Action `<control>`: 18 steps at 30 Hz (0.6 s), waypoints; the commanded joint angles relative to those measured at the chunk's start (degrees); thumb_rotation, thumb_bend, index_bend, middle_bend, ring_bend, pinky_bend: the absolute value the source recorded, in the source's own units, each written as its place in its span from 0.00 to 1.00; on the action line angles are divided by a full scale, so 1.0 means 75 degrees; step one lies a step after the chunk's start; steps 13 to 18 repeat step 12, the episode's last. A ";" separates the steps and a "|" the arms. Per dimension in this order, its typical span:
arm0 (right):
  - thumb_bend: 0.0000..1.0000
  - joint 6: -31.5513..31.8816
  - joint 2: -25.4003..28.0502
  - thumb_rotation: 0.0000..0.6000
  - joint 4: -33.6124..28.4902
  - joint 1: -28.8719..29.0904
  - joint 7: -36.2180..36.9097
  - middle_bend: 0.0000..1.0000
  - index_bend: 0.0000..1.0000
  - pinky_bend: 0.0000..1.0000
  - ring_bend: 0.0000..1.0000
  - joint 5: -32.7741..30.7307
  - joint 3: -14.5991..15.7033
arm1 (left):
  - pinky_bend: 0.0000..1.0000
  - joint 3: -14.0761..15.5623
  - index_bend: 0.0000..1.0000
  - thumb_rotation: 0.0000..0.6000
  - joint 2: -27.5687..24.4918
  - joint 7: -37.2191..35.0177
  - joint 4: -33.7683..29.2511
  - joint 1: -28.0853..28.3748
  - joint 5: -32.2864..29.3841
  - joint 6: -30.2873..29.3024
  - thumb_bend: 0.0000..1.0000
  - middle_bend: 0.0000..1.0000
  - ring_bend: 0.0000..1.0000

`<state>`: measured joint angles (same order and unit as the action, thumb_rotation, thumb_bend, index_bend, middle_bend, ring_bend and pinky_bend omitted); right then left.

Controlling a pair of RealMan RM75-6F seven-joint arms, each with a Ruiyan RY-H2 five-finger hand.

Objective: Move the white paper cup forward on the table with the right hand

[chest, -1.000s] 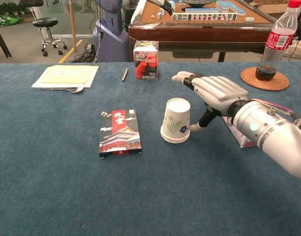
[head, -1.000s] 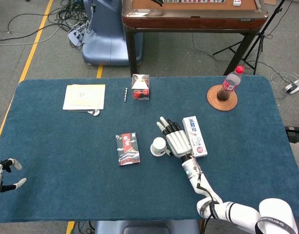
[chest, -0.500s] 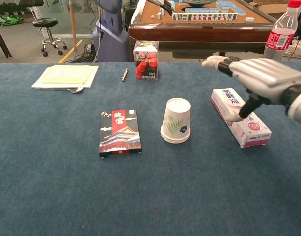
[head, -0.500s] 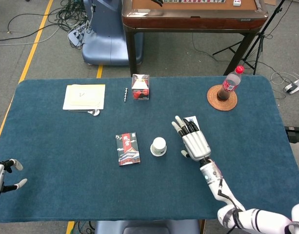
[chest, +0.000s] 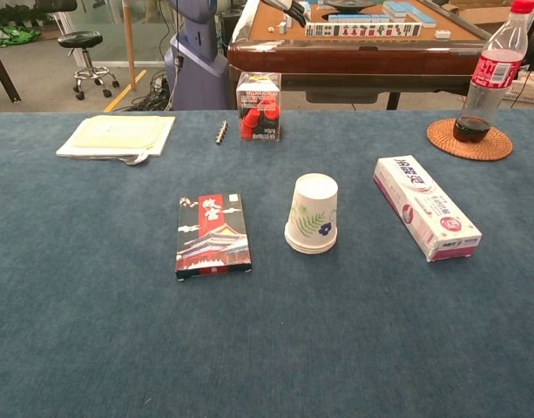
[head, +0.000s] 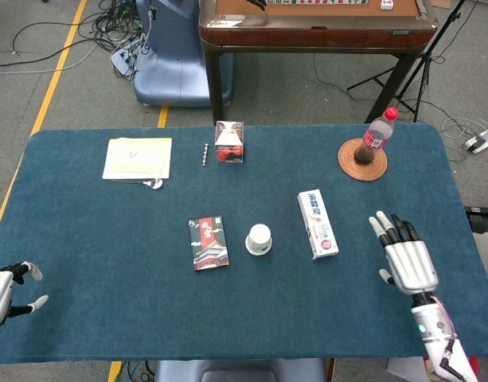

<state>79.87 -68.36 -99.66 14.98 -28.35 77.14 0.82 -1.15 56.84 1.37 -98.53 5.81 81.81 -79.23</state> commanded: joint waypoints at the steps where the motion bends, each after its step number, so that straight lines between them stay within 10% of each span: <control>1: 0.00 0.0398 0.0227 1.00 0.0056 -0.0455 0.0477 0.10 0.01 0.15 0.00 0.0204 0.0250 | 0.61 0.0025 0.45 1.00 -0.0089 0.0184 -0.0163 0.0000 -0.0008 -0.0001 0.16 0.36 0.44; 18: 0.00 0.0406 0.0527 1.00 0.0377 -0.0761 0.1516 0.10 0.03 0.15 0.01 0.0005 -0.0044 | 0.61 -0.0031 0.46 1.00 0.0121 0.0383 -0.0068 -0.0008 0.0048 -0.0178 0.16 0.36 0.44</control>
